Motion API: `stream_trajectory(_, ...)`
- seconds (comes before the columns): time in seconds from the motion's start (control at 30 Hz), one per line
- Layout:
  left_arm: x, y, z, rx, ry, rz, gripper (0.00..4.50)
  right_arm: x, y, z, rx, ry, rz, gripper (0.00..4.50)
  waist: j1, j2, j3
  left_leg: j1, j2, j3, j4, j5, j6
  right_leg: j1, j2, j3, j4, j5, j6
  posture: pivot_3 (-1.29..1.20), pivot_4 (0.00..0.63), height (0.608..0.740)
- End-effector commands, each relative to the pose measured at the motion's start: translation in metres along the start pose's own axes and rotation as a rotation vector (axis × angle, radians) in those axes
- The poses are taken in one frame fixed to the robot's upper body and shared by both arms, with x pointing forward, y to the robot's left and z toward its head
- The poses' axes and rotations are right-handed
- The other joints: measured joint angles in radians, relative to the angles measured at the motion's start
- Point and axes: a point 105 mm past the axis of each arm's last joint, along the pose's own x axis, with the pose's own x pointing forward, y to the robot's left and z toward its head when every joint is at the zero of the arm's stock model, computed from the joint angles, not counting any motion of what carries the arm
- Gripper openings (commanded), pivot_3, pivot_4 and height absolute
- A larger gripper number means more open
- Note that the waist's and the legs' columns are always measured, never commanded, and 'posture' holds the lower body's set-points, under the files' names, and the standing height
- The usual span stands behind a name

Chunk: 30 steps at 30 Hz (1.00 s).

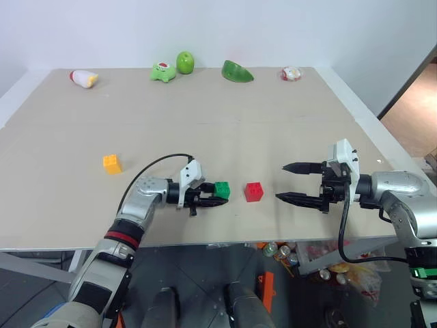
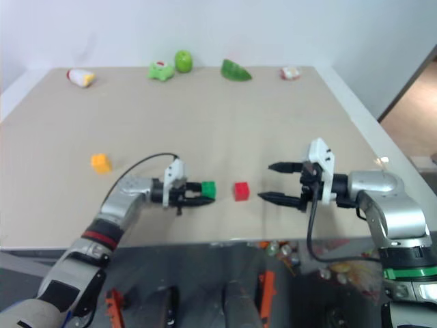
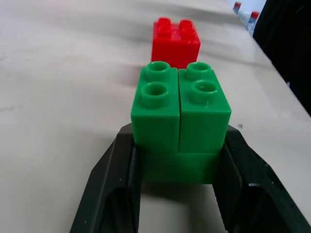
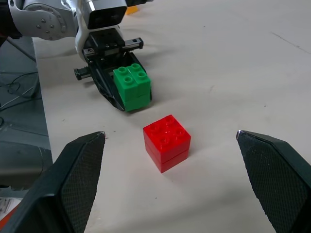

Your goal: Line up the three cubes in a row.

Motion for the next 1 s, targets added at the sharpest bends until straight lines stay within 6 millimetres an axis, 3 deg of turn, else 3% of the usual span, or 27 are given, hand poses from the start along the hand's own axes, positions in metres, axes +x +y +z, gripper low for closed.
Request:
stream_trajectory(0.03,-0.009,0.003,0.002,0.018,0.008,0.016,1.38,-0.002,-0.004,0.012,-0.042,-0.024,-0.011,4.50,0.000,0.000,0.000,0.000,0.000,0.000,0.000,0.000,0.000,0.000,0.000,0.000,0.000,0.000,0.000,0.00,0.150,0.733)
stream_trajectory(0.33,-0.004,-0.007,-0.011,0.021,0.055,-0.028,1.38,0.001,-0.010,0.016,-0.057,-0.032,-0.021,4.50,0.000,0.000,0.000,0.000,0.000,0.000,0.000,0.000,0.000,0.000,0.000,0.000,0.000,0.000,0.000,0.00,0.150,0.733)
stream_trajectory(0.37,-0.004,-0.008,-0.014,0.015,0.064,-0.036,2.40,0.001,-0.010,0.016,-0.057,-0.032,-0.022,4.50,0.000,0.000,0.000,0.000,0.000,0.000,0.000,0.000,0.000,0.000,0.000,0.000,0.000,0.000,0.000,0.00,0.150,0.733)
stream_trajectory(0.53,-0.010,-0.001,-0.021,0.057,0.102,0.027,4.06,-0.001,-0.011,0.015,-0.059,-0.032,-0.035,4.50,0.001,0.000,0.000,0.000,0.000,0.000,0.000,0.000,0.000,0.001,0.000,0.000,0.000,0.000,0.000,0.00,0.150,0.733)
stream_trajectory(0.6,-0.014,0.000,-0.022,0.055,0.106,0.036,4.06,-0.001,-0.011,0.015,-0.059,-0.032,-0.037,4.50,0.000,0.000,0.000,0.001,0.000,0.000,0.000,0.000,0.000,0.001,0.000,0.000,0.000,0.000,0.000,0.00,0.150,0.733)
stream_trajectory(0.73,-0.040,0.002,-0.024,0.066,0.140,0.076,4.06,-0.003,-0.012,0.016,-0.061,-0.031,-0.041,4.50,-0.012,0.000,0.000,0.003,0.001,0.000,0.000,0.000,0.000,0.001,0.001,0.000,0.000,0.001,-0.001,0.00,0.150,0.733)
stream_trajectory(1.0,-0.131,0.003,-0.011,0.082,0.190,0.312,4.06,-0.002,-0.008,0.032,-0.109,-0.057,-0.004,4.50,-0.034,0.000,0.000,0.017,0.004,-0.002,-0.014,0.000,0.000,-0.001,0.013,0.012,0.001,0.005,-0.010,0.00,0.150,0.733)
